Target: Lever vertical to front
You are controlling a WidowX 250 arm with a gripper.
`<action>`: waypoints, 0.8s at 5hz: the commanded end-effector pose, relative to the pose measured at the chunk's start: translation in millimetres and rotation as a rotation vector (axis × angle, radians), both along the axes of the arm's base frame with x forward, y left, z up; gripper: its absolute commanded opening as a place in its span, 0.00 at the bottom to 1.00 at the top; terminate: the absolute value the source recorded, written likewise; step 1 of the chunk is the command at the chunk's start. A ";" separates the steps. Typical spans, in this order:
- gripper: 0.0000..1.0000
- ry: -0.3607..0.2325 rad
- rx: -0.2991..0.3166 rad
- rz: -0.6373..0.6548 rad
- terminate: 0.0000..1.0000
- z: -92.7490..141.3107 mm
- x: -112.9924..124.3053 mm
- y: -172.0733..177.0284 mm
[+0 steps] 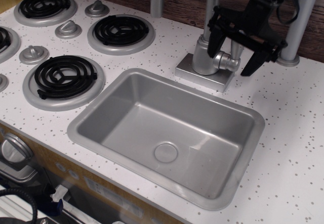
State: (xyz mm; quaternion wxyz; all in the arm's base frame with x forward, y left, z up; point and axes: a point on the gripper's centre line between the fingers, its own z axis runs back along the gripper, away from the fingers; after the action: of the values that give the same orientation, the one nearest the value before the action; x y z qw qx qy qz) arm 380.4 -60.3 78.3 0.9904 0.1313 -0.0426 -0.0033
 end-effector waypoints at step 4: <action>1.00 -0.243 0.017 -0.161 0.00 33.2 39.8 -0.9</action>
State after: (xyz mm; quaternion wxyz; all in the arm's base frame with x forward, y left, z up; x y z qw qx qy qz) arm 416.4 -63.5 88.7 0.9761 0.1392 -0.1468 -0.0793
